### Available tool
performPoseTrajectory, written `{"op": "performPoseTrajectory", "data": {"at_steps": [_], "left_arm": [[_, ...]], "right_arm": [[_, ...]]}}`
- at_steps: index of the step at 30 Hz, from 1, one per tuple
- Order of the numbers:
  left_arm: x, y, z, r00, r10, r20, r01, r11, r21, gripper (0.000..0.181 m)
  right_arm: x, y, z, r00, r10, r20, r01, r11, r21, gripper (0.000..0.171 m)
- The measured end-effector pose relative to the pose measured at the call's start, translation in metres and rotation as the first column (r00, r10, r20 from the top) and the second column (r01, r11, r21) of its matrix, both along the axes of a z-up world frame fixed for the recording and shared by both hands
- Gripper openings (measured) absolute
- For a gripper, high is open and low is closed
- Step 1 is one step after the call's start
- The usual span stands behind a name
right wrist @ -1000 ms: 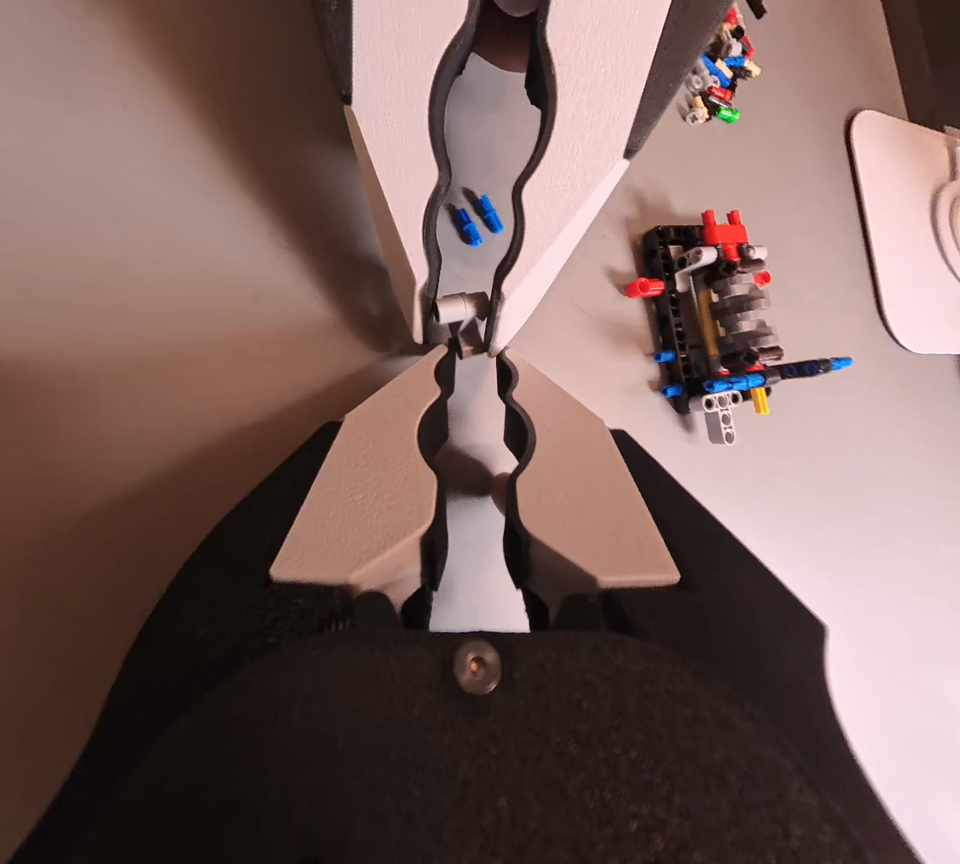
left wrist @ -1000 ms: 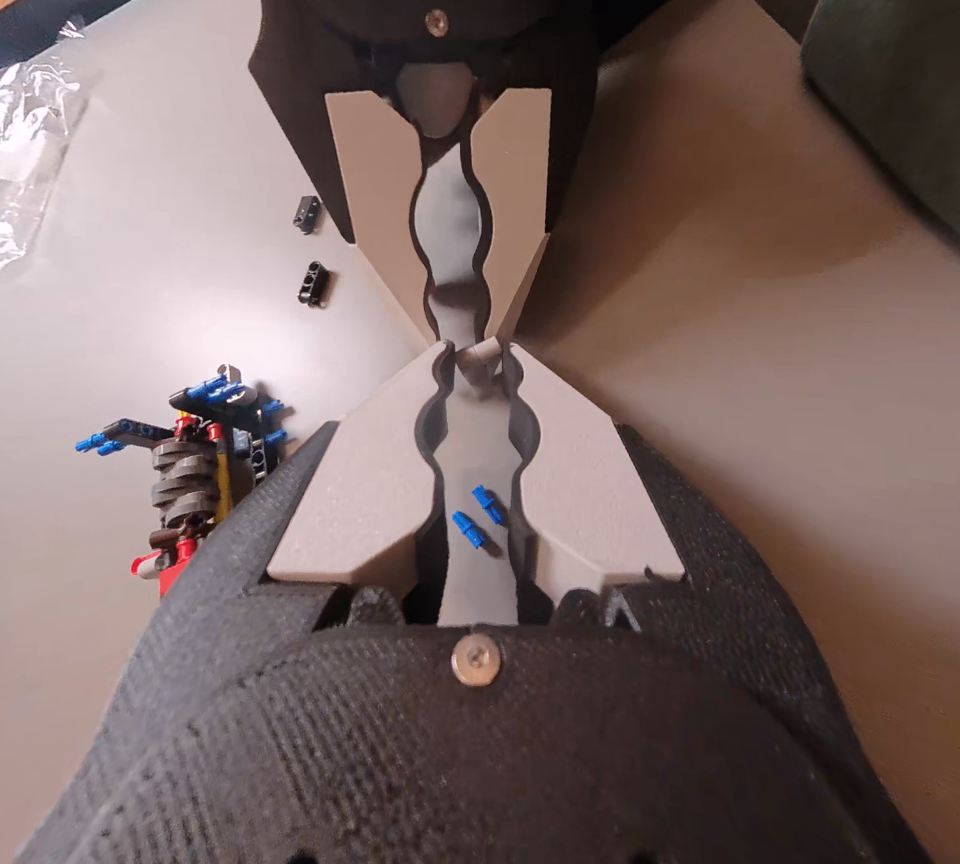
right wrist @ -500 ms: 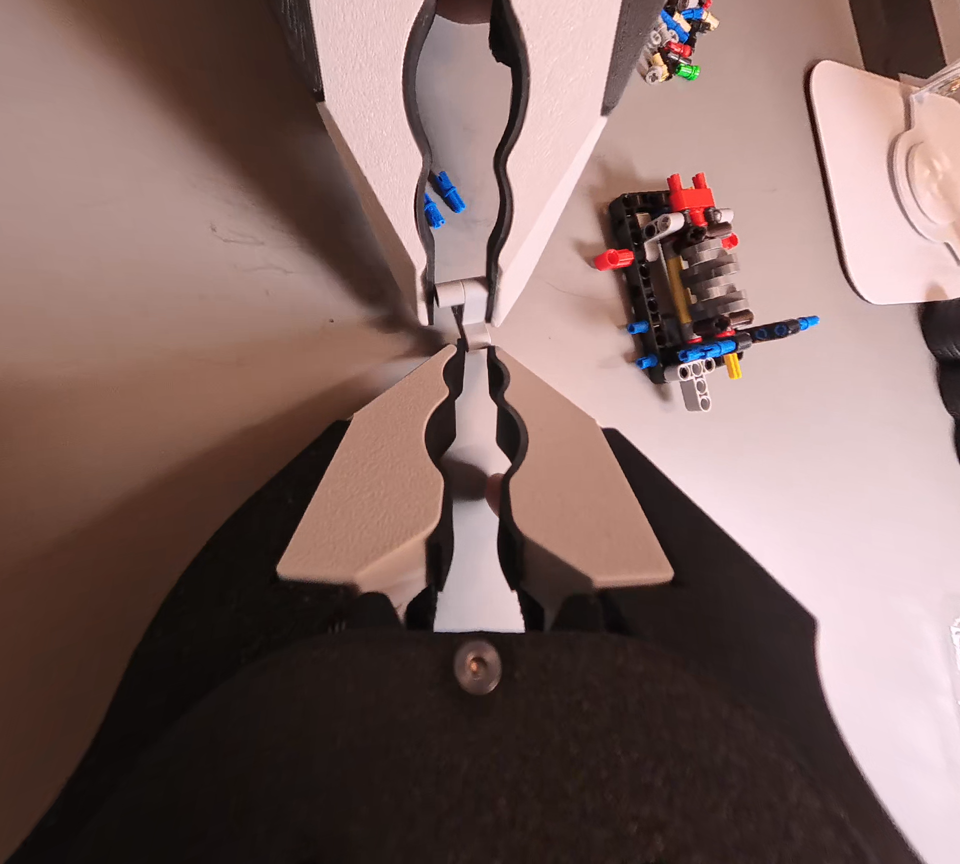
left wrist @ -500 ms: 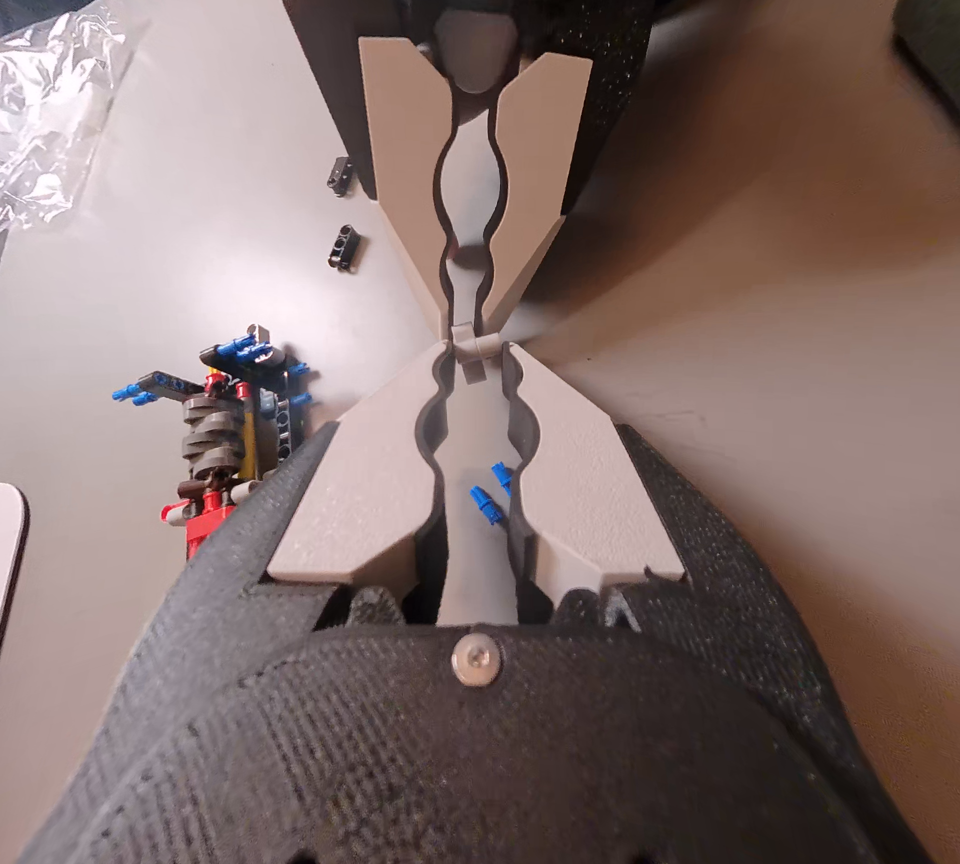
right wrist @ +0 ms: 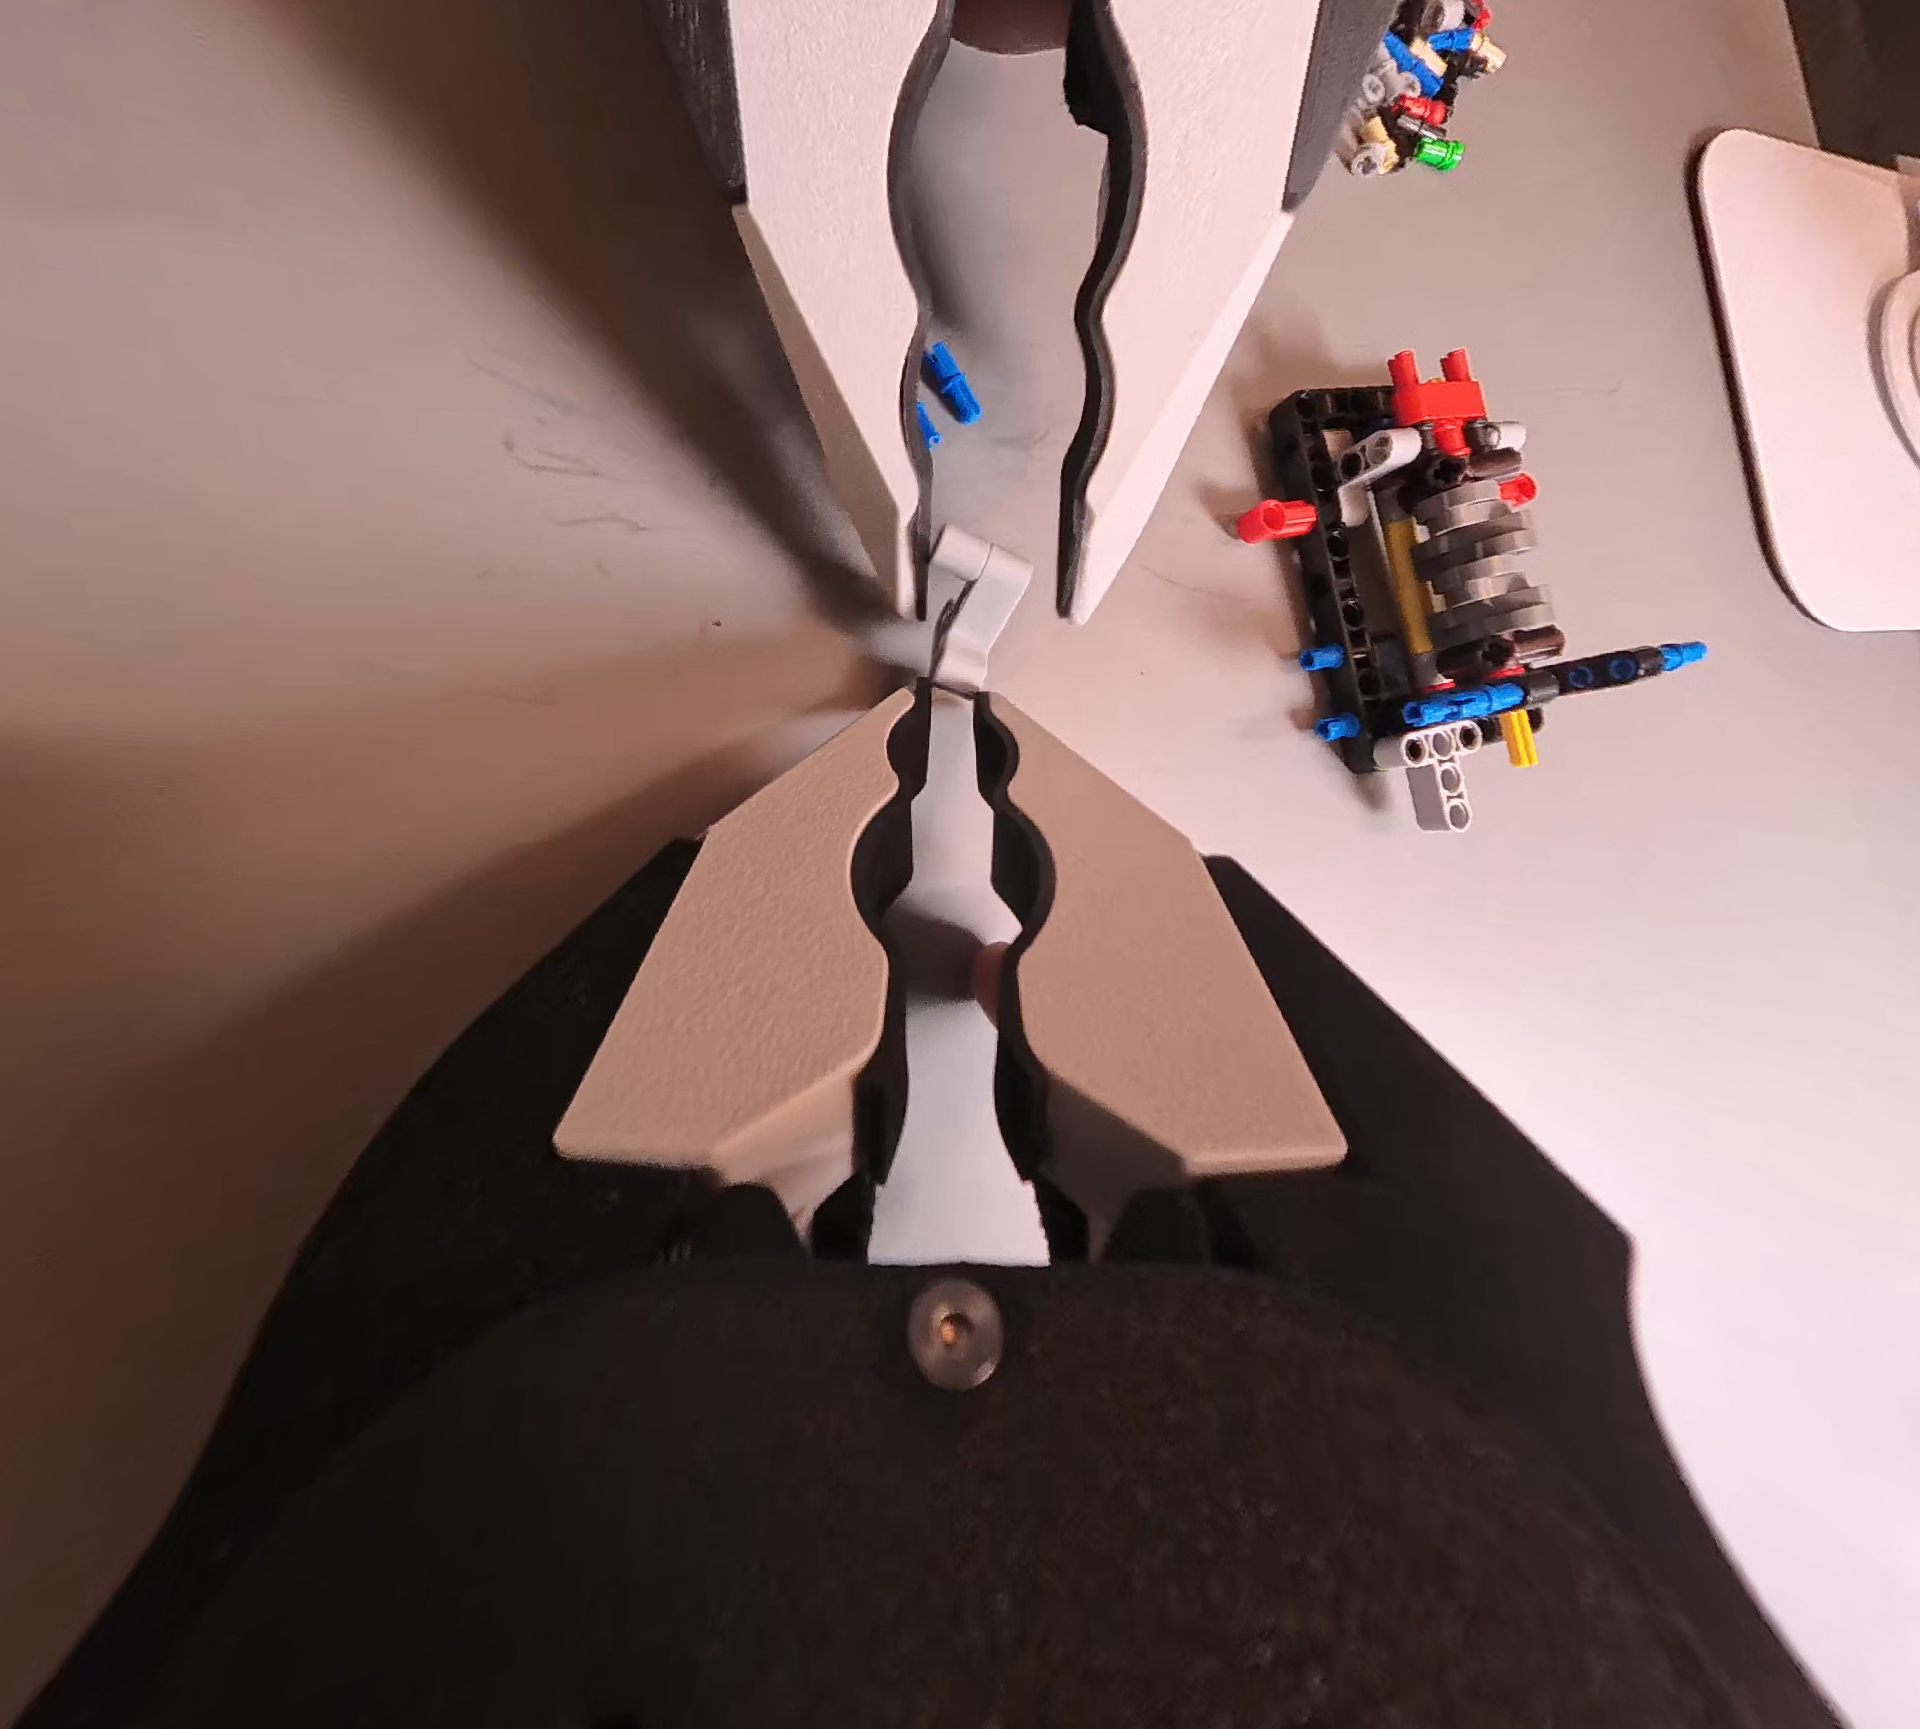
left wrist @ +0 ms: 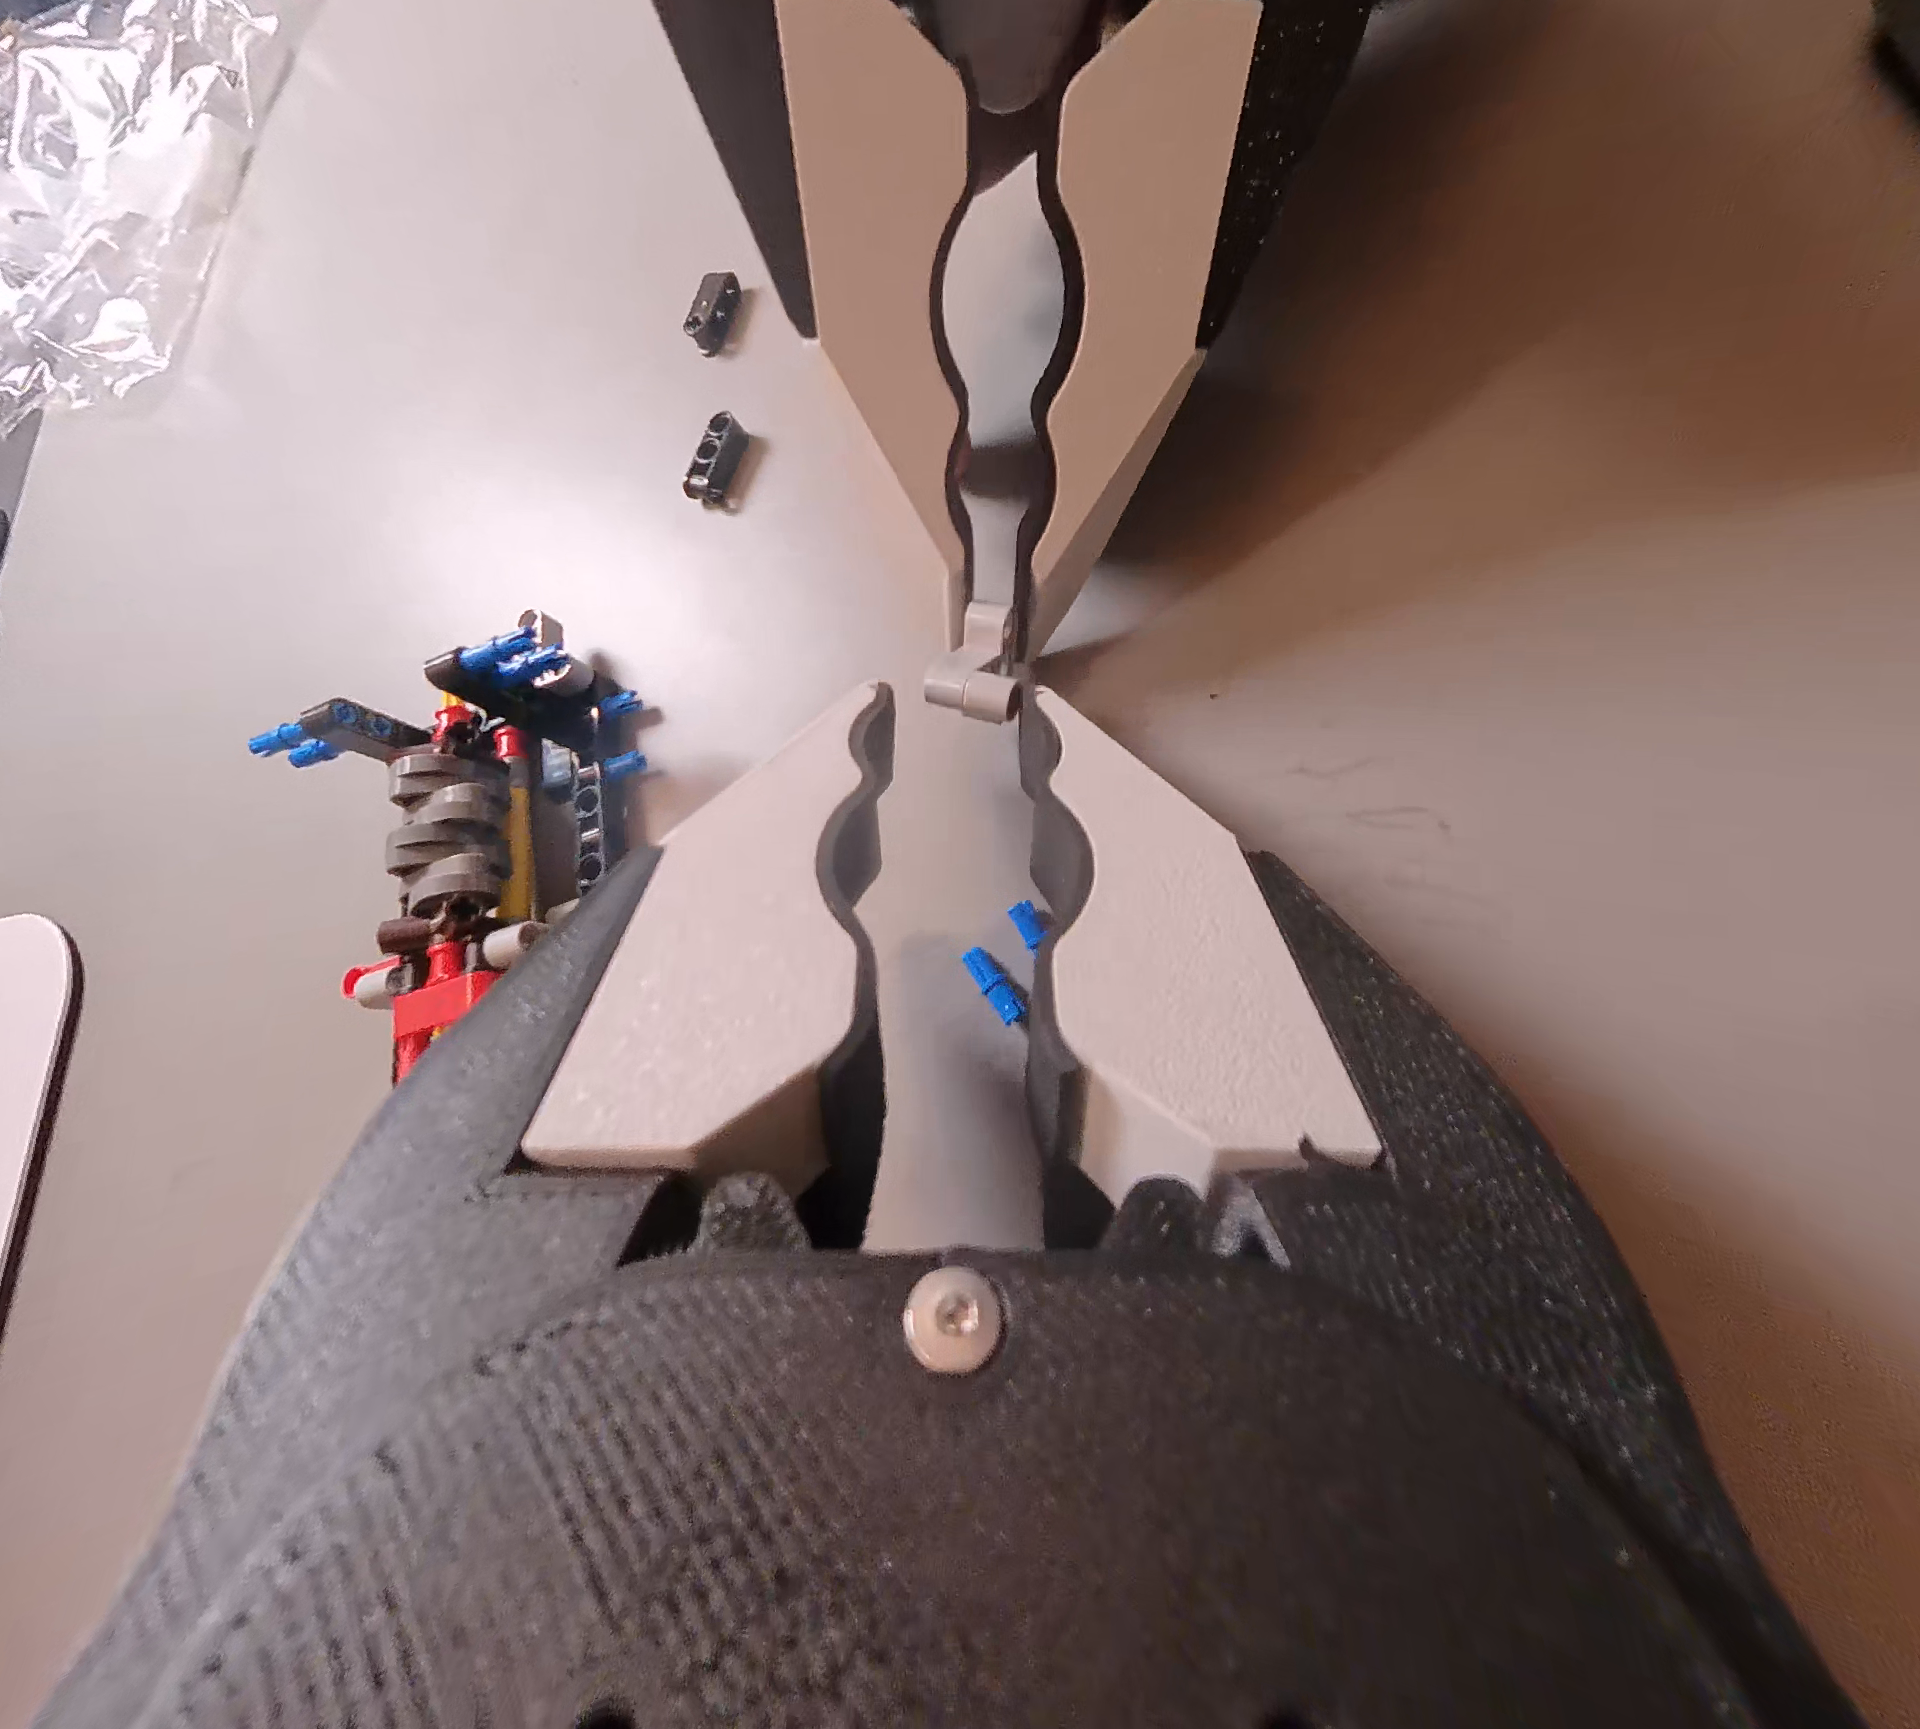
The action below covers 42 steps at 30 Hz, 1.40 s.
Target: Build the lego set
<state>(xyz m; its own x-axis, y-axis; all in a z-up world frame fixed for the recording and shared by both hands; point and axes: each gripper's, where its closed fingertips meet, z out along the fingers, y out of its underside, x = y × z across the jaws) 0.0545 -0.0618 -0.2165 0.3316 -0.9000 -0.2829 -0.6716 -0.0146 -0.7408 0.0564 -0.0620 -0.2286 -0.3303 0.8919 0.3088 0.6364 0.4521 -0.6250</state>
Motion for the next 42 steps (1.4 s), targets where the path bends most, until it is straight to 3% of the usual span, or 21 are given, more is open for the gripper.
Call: {"op": "performPoseTrajectory", "data": {"at_steps": [12,19,26,30,32,36,39,42], "left_arm": [[-0.017,0.001,0.01,0.991,0.101,0.09,-0.095,0.993,-0.069,0.024],[-0.032,-0.002,0.002,0.98,0.195,0.034,-0.186,0.966,-0.182,0.022],[-0.033,-0.002,0.006,0.979,0.198,0.051,-0.185,0.965,-0.188,0.022],[-0.041,-0.004,0.006,0.979,0.204,0.022,-0.197,0.965,-0.173,0.021],[-0.047,-0.004,0.008,0.976,0.217,0.03,-0.208,0.961,-0.18,0.02],[-0.05,-0.008,0.007,0.967,0.236,0.092,-0.202,0.939,-0.277,0.017],[-0.042,-0.007,0.022,0.91,0.295,0.29,-0.147,0.886,-0.44,0.018],[-0.038,-0.001,0.054,0.723,0.421,0.548,0.018,0.782,-0.623,0.021]], "right_arm": [[0.004,0.011,0.017,0.997,-0.024,-0.08,0.013,0.991,-0.133,0.015],[0.008,0.011,0.012,0.998,-0.001,-0.058,-0.009,0.983,-0.185,0.027],[0.007,-0.003,0.007,0.996,0.085,0.023,-0.077,0.967,-0.243,0.034],[-0.001,-0.007,0.007,0.993,0.1,0.055,-0.084,0.965,-0.249,0.031],[-0.004,-0.006,0.006,0.994,0.09,0.053,-0.076,0.971,-0.229,0.017],[-0.008,-0.004,0.01,0.997,0.08,-0.008,-0.08,0.986,-0.147,0.012],[-0.017,-0.006,0.032,0.977,0.098,-0.189,-0.11,0.992,-0.056,0.011],[-0.023,-0.005,0.062,0.914,0.144,-0.38,-0.101,0.986,0.131,0.011]]}}
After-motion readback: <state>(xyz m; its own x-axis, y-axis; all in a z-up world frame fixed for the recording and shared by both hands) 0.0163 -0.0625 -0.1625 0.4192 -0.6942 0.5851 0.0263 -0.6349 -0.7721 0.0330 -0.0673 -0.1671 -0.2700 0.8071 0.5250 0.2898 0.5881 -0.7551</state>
